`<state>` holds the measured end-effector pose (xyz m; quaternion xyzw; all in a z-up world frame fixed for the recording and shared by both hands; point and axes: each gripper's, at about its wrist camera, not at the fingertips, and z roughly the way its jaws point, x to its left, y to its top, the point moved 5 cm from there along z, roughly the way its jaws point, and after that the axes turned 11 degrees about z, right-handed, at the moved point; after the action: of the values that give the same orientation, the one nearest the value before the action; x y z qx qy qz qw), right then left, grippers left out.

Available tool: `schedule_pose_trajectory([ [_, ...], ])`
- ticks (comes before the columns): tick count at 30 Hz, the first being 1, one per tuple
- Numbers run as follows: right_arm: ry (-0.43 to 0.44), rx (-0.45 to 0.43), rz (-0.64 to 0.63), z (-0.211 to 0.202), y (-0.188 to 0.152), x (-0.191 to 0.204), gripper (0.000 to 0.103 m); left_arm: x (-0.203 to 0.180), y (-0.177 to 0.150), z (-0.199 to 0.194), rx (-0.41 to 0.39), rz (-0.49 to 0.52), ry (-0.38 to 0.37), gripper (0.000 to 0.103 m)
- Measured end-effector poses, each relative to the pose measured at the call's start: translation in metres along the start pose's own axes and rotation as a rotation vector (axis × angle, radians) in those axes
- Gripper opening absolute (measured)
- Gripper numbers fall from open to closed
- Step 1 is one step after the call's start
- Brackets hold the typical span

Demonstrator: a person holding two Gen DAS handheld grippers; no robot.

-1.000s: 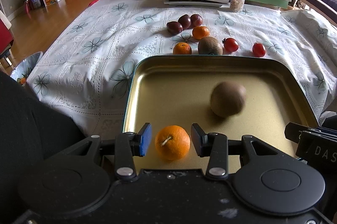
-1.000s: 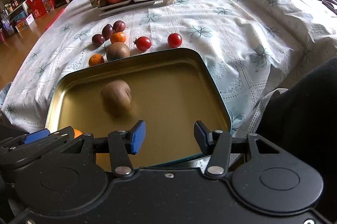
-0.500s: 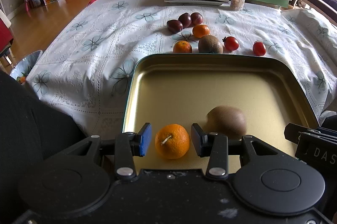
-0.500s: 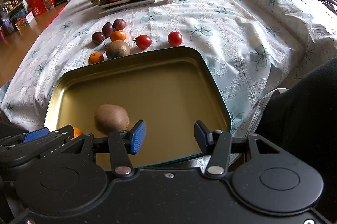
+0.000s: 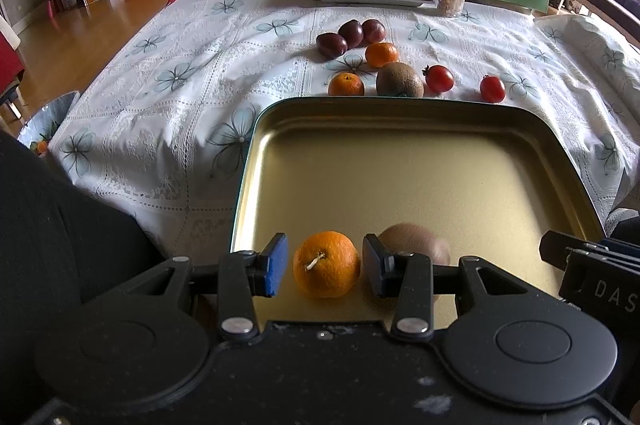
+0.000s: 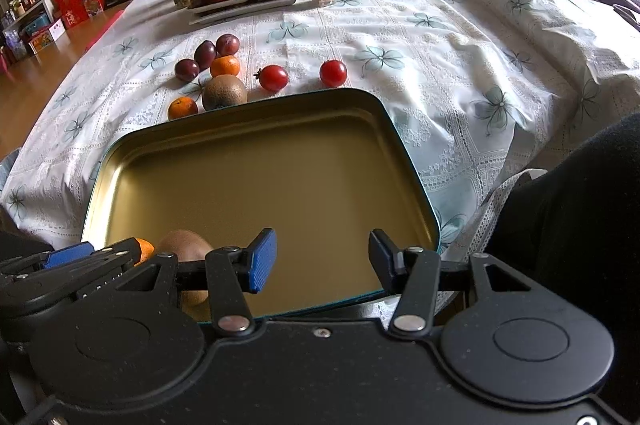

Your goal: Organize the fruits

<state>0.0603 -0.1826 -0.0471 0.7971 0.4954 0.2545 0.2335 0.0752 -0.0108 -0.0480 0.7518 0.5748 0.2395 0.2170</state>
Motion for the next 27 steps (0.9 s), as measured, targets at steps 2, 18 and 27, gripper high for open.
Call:
schedule_pose_trajectory([
  [2, -0.001, -0.004, -0.007, -0.0003, 0.0003, 0.0009, 0.058, -0.0002, -0.0001, -0.0004, -0.002, -0.002, 0.000, 0.044],
  [18, -0.051, -0.021, -0.095, -0.0020, 0.0005, 0.0058, 0.058, 0.0002, -0.0001, -0.0033, -0.007, -0.010, 0.015, 0.044],
  [27, -0.068, -0.002, -0.083, -0.0006, 0.0011, 0.0032, 0.056, 0.0009, -0.0001, -0.0044, -0.012, -0.013, 0.016, 0.044],
])
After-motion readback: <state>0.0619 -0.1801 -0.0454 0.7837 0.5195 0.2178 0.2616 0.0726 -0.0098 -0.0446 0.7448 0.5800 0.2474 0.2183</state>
